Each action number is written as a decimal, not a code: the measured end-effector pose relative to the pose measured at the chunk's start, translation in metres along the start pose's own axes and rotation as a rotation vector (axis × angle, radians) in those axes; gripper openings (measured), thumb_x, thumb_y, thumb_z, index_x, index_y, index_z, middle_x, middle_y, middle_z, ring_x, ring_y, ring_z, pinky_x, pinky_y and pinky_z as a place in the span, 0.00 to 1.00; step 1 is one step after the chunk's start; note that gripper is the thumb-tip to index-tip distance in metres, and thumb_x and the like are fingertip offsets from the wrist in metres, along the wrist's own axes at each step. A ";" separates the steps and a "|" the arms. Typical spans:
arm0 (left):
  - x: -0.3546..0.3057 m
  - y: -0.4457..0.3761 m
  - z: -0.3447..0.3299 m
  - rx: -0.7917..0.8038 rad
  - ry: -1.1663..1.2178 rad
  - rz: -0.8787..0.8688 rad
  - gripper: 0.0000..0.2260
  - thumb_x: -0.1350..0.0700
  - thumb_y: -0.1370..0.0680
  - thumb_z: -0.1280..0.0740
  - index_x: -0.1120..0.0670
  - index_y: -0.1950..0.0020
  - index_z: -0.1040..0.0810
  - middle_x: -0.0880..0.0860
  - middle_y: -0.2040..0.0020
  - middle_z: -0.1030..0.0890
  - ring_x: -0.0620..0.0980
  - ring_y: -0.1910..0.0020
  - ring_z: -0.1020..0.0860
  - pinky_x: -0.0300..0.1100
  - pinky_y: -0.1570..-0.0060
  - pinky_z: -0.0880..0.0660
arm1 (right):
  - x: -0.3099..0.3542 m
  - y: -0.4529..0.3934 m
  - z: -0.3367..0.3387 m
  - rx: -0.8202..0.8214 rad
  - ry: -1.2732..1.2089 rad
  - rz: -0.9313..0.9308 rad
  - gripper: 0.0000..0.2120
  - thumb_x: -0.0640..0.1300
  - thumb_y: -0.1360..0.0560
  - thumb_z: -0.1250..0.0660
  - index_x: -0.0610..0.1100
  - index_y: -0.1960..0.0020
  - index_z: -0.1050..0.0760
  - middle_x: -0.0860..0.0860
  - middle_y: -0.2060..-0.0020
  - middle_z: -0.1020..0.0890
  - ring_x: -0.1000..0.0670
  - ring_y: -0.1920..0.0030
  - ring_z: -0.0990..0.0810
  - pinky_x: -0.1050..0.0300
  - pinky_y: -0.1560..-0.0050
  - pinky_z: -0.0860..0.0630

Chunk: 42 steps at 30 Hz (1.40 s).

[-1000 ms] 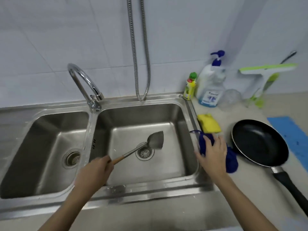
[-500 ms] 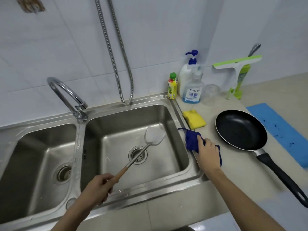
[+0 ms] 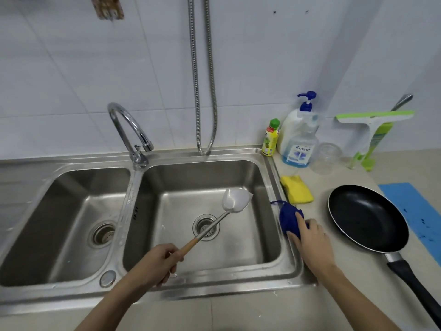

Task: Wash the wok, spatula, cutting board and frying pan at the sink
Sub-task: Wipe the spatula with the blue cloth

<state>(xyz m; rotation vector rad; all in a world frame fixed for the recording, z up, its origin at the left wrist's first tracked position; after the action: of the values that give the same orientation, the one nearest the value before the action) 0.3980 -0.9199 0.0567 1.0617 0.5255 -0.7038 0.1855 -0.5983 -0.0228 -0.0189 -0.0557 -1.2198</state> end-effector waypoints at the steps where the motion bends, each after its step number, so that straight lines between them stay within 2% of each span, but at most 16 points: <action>1: -0.002 0.000 -0.002 -0.002 -0.013 0.013 0.09 0.56 0.19 0.39 0.61 0.53 0.24 0.53 0.68 0.25 0.47 0.77 0.31 0.39 0.78 0.35 | 0.000 -0.003 0.006 -0.002 -0.066 0.007 0.28 0.58 0.23 0.41 0.45 0.27 0.37 0.45 0.51 0.25 0.45 0.56 0.25 0.51 0.60 0.24; 5: -0.011 0.005 -0.009 0.043 -0.034 0.095 0.10 0.52 0.18 0.40 0.59 0.49 0.30 0.55 0.64 0.18 0.49 0.77 0.28 0.38 0.79 0.35 | 0.019 -0.003 0.042 -0.182 -0.302 0.096 0.28 0.52 0.24 0.35 0.49 0.27 0.38 0.48 0.55 0.27 0.47 0.61 0.25 0.54 0.65 0.28; 9: -0.017 0.005 -0.010 0.015 -0.151 0.098 0.11 0.51 0.18 0.41 0.58 0.48 0.28 0.52 0.64 0.22 0.46 0.74 0.32 0.38 0.75 0.36 | 0.063 -0.013 0.062 -0.341 -0.368 0.302 0.27 0.50 0.25 0.33 0.49 0.28 0.34 0.47 0.52 0.26 0.50 0.58 0.26 0.57 0.63 0.27; 13: -0.035 0.010 -0.012 0.005 -0.223 -0.004 0.11 0.49 0.18 0.42 0.55 0.50 0.25 0.49 0.64 0.25 0.44 0.71 0.31 0.37 0.71 0.34 | 0.113 -0.042 0.059 -0.244 -0.161 0.590 0.25 0.57 0.24 0.42 0.50 0.28 0.37 0.43 0.46 0.24 0.45 0.54 0.23 0.53 0.59 0.22; 16: -0.050 0.017 -0.010 -0.107 -0.423 -0.127 0.13 0.48 0.17 0.45 0.53 0.52 0.26 0.48 0.65 0.25 0.44 0.69 0.30 0.38 0.68 0.33 | 0.141 -0.058 0.053 -0.177 -0.017 0.707 0.24 0.59 0.22 0.47 0.51 0.30 0.39 0.43 0.46 0.23 0.44 0.56 0.22 0.51 0.62 0.22; 18: -0.053 0.024 -0.005 -0.194 -0.564 -0.165 0.14 0.46 0.17 0.47 0.51 0.53 0.29 0.48 0.66 0.26 0.45 0.70 0.29 0.39 0.69 0.33 | 0.148 -0.072 0.053 -0.200 0.047 0.746 0.21 0.55 0.23 0.40 0.49 0.33 0.36 0.42 0.51 0.22 0.43 0.60 0.22 0.50 0.65 0.23; 20: -0.052 0.031 0.003 -0.240 -0.612 -0.170 0.15 0.44 0.17 0.49 0.51 0.53 0.30 0.49 0.65 0.25 0.48 0.68 0.26 0.44 0.66 0.27 | 0.151 -0.090 0.058 -0.227 0.061 0.732 0.24 0.49 0.29 0.29 0.48 0.35 0.32 0.42 0.54 0.22 0.42 0.61 0.22 0.50 0.67 0.23; 22: -0.051 0.036 0.011 -0.267 -0.604 -0.167 0.16 0.43 0.18 0.49 0.52 0.52 0.29 0.50 0.63 0.23 0.52 0.63 0.22 0.51 0.59 0.23 | 0.155 -0.106 0.063 -0.270 0.050 0.699 0.26 0.47 0.32 0.25 0.46 0.37 0.29 0.41 0.54 0.21 0.41 0.61 0.22 0.51 0.68 0.24; 24: -0.053 0.039 0.016 -0.272 -0.569 -0.145 0.16 0.44 0.18 0.48 0.53 0.52 0.28 0.50 0.61 0.22 0.54 0.61 0.22 0.53 0.56 0.23 | 0.160 -0.117 0.068 -0.292 0.023 0.603 0.22 0.47 0.30 0.27 0.46 0.38 0.27 0.41 0.54 0.22 0.40 0.61 0.22 0.51 0.67 0.24; 27: -0.052 0.040 0.017 -0.231 -0.469 -0.102 0.14 0.46 0.18 0.45 0.53 0.51 0.26 0.51 0.59 0.20 0.54 0.59 0.21 0.54 0.53 0.22 | 0.167 -0.125 0.069 -0.237 -0.092 0.408 0.17 0.48 0.23 0.36 0.46 0.36 0.29 0.40 0.51 0.23 0.39 0.55 0.24 0.48 0.60 0.24; 30: -0.051 0.038 0.024 -0.230 -0.426 -0.069 0.12 0.48 0.18 0.44 0.53 0.52 0.26 0.52 0.59 0.20 0.54 0.58 0.20 0.52 0.55 0.23 | 0.180 -0.104 0.058 -0.232 -0.150 0.568 0.20 0.53 0.24 0.38 0.45 0.35 0.28 0.40 0.49 0.24 0.41 0.55 0.23 0.49 0.58 0.23; 32: -0.050 0.038 0.029 -0.235 -0.396 -0.070 0.11 0.48 0.18 0.43 0.52 0.53 0.26 0.51 0.61 0.20 0.52 0.61 0.21 0.50 0.58 0.23 | 0.182 -0.088 0.050 -0.222 -0.105 0.703 0.23 0.59 0.23 0.44 0.46 0.35 0.29 0.42 0.48 0.23 0.44 0.54 0.22 0.50 0.58 0.22; 34: -0.048 0.039 0.028 -0.220 -0.339 -0.067 0.11 0.49 0.19 0.42 0.52 0.54 0.25 0.50 0.64 0.22 0.50 0.65 0.23 0.47 0.62 0.25 | 0.177 -0.090 0.051 -0.232 -0.068 0.700 0.26 0.61 0.22 0.49 0.46 0.34 0.30 0.43 0.49 0.23 0.45 0.56 0.23 0.51 0.60 0.22; 36: -0.046 0.041 0.025 -0.202 -0.276 -0.056 0.11 0.49 0.19 0.41 0.54 0.54 0.25 0.49 0.65 0.23 0.47 0.69 0.27 0.42 0.67 0.29 | 0.170 -0.101 0.058 -0.269 -0.025 0.629 0.23 0.59 0.23 0.46 0.46 0.36 0.27 0.43 0.52 0.23 0.43 0.60 0.23 0.51 0.64 0.25; 39: -0.048 0.041 0.023 -0.179 -0.144 -0.032 0.10 0.50 0.19 0.40 0.55 0.52 0.24 0.50 0.65 0.24 0.44 0.73 0.32 0.36 0.74 0.35 | 0.170 -0.108 0.067 -0.295 -0.042 0.546 0.18 0.53 0.26 0.34 0.46 0.40 0.25 0.42 0.53 0.23 0.41 0.60 0.23 0.50 0.64 0.26; 42: -0.051 0.040 0.024 -0.157 -0.060 -0.004 0.09 0.53 0.19 0.40 0.57 0.50 0.25 0.52 0.64 0.24 0.45 0.74 0.33 0.35 0.79 0.38 | 0.180 -0.092 0.061 -0.234 -0.155 0.657 0.16 0.47 0.29 0.31 0.46 0.43 0.24 0.44 0.53 0.22 0.44 0.58 0.22 0.52 0.62 0.23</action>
<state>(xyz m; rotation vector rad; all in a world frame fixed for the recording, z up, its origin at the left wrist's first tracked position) 0.3946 -0.9158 0.1257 0.8907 0.5220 -0.6844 0.1586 -0.7958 0.0465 -0.3138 -0.0370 -0.5601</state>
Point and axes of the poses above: each hand's wrist, its own y-axis away from the middle knuckle, its own z-axis out of the back of the hand, x = y × z, the point moved 3 cm from there along -y, towards the middle knuckle
